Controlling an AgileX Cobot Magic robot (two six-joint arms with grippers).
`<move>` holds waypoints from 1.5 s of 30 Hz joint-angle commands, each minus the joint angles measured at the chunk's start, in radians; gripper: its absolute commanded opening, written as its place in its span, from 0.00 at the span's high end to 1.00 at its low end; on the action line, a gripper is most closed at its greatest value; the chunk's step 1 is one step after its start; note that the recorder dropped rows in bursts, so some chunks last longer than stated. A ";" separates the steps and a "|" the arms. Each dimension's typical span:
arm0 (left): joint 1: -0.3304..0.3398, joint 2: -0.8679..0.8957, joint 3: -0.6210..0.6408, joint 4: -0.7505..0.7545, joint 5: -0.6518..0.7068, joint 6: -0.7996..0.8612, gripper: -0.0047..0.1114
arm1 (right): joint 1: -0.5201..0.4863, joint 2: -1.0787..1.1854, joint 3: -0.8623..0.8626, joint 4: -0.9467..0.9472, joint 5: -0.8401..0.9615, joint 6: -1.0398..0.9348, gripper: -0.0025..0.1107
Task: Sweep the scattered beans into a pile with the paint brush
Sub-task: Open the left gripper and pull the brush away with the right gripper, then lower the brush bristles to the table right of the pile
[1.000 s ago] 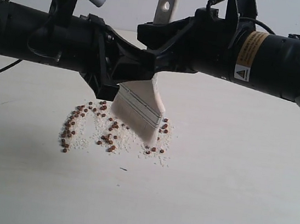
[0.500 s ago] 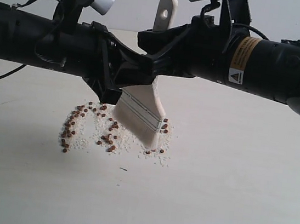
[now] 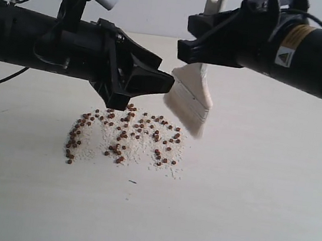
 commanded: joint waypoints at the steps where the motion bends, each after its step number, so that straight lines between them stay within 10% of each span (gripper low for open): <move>1: -0.005 -0.027 -0.002 0.071 0.010 -0.072 0.74 | -0.007 -0.120 0.075 0.255 -0.038 -0.240 0.98; 4: -0.005 -0.040 0.000 0.104 0.006 -0.119 0.96 | -0.007 -0.180 0.160 0.499 -0.124 -0.434 0.98; 21: -0.003 -0.480 0.309 -0.067 -0.217 -0.027 0.96 | -0.005 -0.179 0.402 0.621 -0.369 -0.512 0.98; 45: -0.003 -1.496 0.759 -0.067 -0.531 -0.366 0.96 | 0.005 0.134 0.259 0.656 -0.484 -0.415 0.98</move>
